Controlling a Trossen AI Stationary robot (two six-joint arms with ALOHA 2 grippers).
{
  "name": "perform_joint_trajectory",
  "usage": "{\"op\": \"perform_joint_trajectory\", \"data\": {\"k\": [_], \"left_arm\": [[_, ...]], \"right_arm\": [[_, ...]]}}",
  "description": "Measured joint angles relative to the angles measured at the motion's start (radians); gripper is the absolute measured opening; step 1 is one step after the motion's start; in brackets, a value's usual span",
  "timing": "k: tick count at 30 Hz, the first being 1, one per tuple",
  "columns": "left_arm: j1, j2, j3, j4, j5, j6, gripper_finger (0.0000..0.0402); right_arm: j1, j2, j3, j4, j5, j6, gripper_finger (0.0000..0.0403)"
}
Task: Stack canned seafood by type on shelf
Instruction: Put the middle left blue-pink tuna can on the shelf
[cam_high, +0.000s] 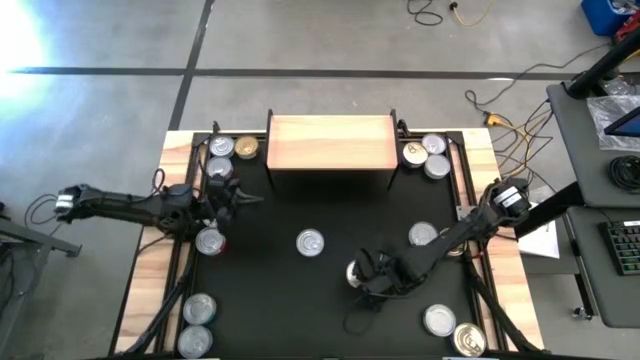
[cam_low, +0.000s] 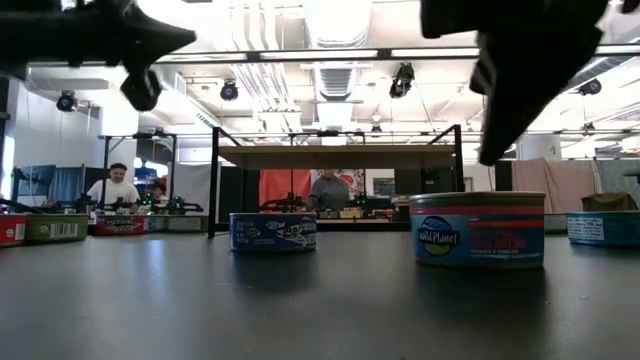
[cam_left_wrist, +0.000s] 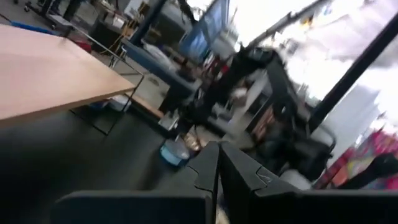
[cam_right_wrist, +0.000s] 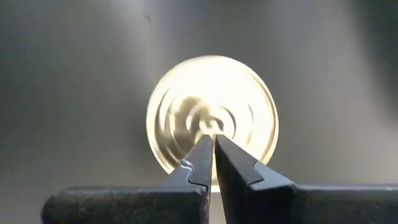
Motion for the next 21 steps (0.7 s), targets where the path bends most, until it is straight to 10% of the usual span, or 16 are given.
{"op": "perform_joint_trajectory", "data": {"k": [21], "left_arm": [[-0.054, 0.72, 0.432, -0.132, 0.208, 0.228, 0.0]], "right_arm": [[0.053, 0.003, -0.036, -0.045, -0.049, 0.226, 0.0013]]}}
